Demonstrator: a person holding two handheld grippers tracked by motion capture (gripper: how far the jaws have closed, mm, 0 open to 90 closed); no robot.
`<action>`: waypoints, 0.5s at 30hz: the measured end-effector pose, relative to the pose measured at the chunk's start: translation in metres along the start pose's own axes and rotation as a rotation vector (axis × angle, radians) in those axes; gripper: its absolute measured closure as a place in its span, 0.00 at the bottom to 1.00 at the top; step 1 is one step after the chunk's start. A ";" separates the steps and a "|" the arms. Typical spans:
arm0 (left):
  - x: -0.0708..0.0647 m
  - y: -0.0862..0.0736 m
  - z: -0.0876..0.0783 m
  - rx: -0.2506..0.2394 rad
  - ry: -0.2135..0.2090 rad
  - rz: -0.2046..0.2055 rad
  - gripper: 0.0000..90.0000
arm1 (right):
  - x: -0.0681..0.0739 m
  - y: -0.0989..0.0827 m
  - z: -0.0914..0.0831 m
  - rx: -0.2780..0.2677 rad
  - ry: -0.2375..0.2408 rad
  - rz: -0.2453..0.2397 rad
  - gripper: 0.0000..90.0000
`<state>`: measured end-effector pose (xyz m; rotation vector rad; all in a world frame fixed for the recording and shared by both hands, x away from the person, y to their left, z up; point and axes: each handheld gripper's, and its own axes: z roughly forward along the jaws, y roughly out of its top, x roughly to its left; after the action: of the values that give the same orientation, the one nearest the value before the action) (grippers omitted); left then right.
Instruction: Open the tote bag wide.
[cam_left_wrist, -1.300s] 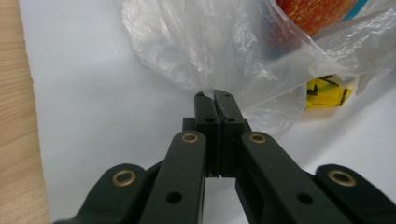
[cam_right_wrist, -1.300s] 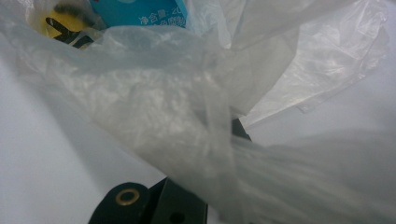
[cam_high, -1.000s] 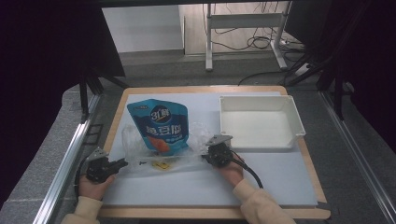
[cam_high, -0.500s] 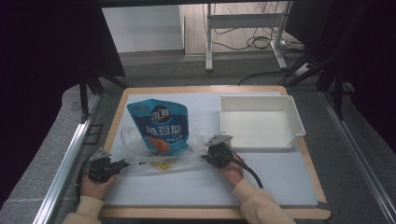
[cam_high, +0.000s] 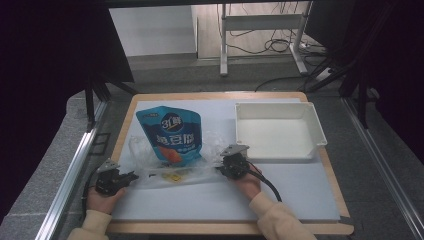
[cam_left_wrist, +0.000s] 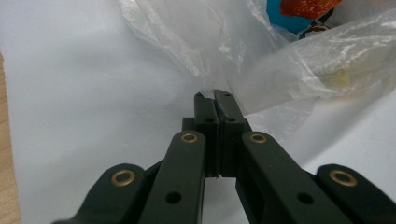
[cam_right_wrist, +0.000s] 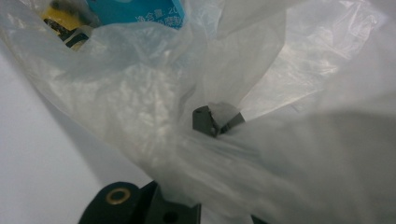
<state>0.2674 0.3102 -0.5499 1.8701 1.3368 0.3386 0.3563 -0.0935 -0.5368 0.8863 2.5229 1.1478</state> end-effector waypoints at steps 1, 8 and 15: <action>0.000 0.000 0.000 0.000 0.000 -0.003 1.00 | 0.000 0.000 -0.001 -0.001 0.002 0.002 0.88; 0.001 0.000 0.001 0.002 -0.002 -0.001 1.00 | -0.001 -0.002 -0.020 -0.063 -0.010 0.043 0.66; 0.001 0.000 0.002 0.003 -0.003 0.000 1.00 | -0.001 -0.010 -0.050 -0.125 -0.020 0.081 0.58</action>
<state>0.2687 0.3100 -0.5513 1.8723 1.3356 0.3339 0.3310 -0.1294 -0.5110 0.9702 2.3893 1.2980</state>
